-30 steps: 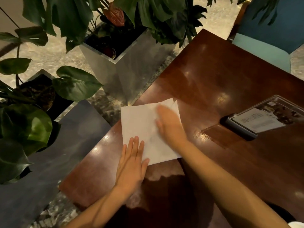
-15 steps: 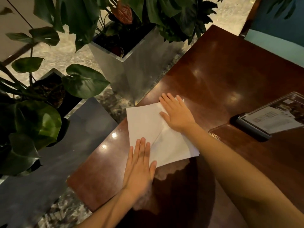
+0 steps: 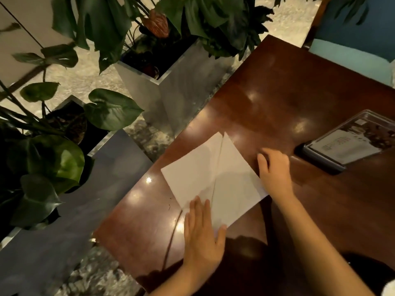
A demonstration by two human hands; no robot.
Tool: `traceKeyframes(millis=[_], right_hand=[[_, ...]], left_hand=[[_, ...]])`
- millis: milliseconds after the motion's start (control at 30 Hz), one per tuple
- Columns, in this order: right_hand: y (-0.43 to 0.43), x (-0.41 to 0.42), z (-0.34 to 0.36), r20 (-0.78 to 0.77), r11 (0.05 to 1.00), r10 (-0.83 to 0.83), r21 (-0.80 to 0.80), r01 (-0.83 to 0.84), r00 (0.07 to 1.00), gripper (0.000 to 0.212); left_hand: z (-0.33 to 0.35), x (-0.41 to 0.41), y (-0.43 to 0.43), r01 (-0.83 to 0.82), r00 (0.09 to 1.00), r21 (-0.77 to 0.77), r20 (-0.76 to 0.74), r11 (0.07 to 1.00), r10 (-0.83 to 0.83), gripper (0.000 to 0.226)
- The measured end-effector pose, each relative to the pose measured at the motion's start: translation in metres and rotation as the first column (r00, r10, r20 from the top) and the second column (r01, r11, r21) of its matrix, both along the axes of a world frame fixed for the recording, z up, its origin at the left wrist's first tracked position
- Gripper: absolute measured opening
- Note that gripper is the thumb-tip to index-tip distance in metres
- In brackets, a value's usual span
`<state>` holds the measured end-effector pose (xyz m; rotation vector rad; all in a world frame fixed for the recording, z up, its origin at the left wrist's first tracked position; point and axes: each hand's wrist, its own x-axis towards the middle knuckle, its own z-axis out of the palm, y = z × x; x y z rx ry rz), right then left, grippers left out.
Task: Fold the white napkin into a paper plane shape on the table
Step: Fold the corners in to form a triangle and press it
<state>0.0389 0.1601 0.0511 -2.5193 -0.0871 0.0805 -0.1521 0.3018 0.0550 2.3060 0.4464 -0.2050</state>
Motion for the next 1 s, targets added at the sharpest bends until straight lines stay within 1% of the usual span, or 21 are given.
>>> traceKeyframes(millis=[33,67,100,167,200,267,333,367,400,433,500,567,600,633,700,733,800,867,933,967,1000], right_hand=[[-0.014,-0.013,0.002,-0.054,0.996,-0.086,-0.003,0.086,0.995,0.029],[-0.026,-0.024,0.003,-0.118,0.990,-0.138,-0.003,0.138,0.983,0.029],[-0.034,-0.034,0.004,-0.177,0.989,-0.147,0.005,0.150,0.973,0.027],[-0.037,-0.045,0.003,-0.271,0.992,-0.107,0.029,0.119,0.957,0.022],[-0.035,-0.047,0.003,-0.309,0.992,-0.098,0.046,0.117,0.946,0.021],[-0.028,-0.046,0.003,-0.363,0.986,-0.115,0.074,0.152,0.925,0.020],[-0.025,-0.040,0.006,-0.423,0.973,-0.154,0.094,0.212,0.893,0.020],[-0.025,-0.036,0.008,-0.471,0.962,-0.163,0.119,0.245,0.867,0.020],[-0.027,-0.034,0.009,-0.526,0.948,-0.162,0.151,0.279,0.835,0.020],[-0.028,-0.032,0.010,-0.580,0.940,-0.152,0.165,0.299,0.800,0.019],[-0.029,-0.032,0.012,-0.647,0.952,-0.130,0.130,0.277,0.751,0.012],[-0.029,-0.034,0.014,-0.667,0.948,-0.124,0.138,0.286,0.734,0.006],[-0.030,-0.034,0.015,-0.670,0.929,-0.124,0.181,0.323,0.732,0.011],[-0.033,-0.034,0.017,-0.683,0.887,-0.127,0.246,0.391,0.720,0.014],[-0.041,-0.033,0.024,-0.754,0.747,-0.103,0.372,0.551,0.649,0.010],[-0.045,-0.032,0.027,-0.792,0.667,-0.068,0.416,0.618,0.607,0.007],[-0.054,-0.030,0.036,-0.846,0.519,0.041,0.473,0.712,0.532,0.004],[-0.060,-0.028,0.046,-0.855,0.405,0.147,0.510,0.759,0.497,0.007],[-0.065,-0.025,0.056,-0.836,0.345,0.201,0.548,0.762,0.510,0.012],[-0.067,-0.023,0.061,-0.822,0.338,0.208,0.569,0.749,0.531,0.013],[-0.069,-0.022,0.066,-0.802,0.352,0.205,0.595,0.722,0.561,0.014]], left_hand=[[0.005,0.009,0.010,-0.054,0.998,-0.028,0.035,0.998,0.055,0.070],[0.008,0.022,0.025,-0.128,0.989,-0.024,0.070,0.992,0.129,0.067],[0.012,0.036,0.044,-0.201,0.977,0.024,0.083,0.979,0.198,0.063],[0.016,0.065,0.089,-0.289,0.957,0.133,0.023,0.948,0.289,0.053],[0.015,0.078,0.107,-0.283,0.956,0.166,-0.030,0.945,0.292,0.046],[0.012,0.097,0.132,-0.192,0.961,0.170,-0.167,0.966,0.220,0.034],[0.014,0.109,0.143,-0.125,0.946,0.101,-0.287,0.987,0.150,0.022],[0.015,0.114,0.146,-0.144,0.932,0.024,-0.333,0.989,0.143,0.014],[0.017,0.117,0.149,-0.197,0.912,-0.076,-0.380,0.977,0.154,0.011],[0.018,0.120,0.152,-0.256,0.890,-0.171,-0.425,0.951,0.164,0.015],[0.021,0.120,0.157,-0.331,0.860,-0.314,-0.488,0.890,0.147,0.017],[0.025,0.117,0.160,-0.319,0.862,-0.355,-0.494,0.879,0.113,0.016],[0.027,0.116,0.162,-0.292,0.871,-0.358,-0.483,0.887,0.092,0.017],[0.029,0.114,0.163,-0.258,0.882,-0.362,-0.467,0.896,0.065,0.019],[0.032,0.113,0.166,-0.219,0.900,-0.396,-0.434,0.892,0.029,0.019],[0.034,0.112,0.167,-0.210,0.909,-0.425,-0.417,0.881,0.015,0.020],[0.036,0.110,0.172,-0.176,0.930,-0.494,-0.366,0.852,-0.020,0.028],[0.038,0.110,0.177,-0.150,0.949,-0.554,-0.314,0.819,-0.038,0.033],[0.038,0.110,0.182,-0.130,0.960,-0.595,-0.274,0.793,-0.048,0.031],[0.039,0.110,0.183,-0.115,0.965,-0.606,-0.257,0.787,-0.056,0.028],[0.042,0.110,0.183,-0.104,0.969,-0.609,-0.239,0.786,-0.058,0.022]])
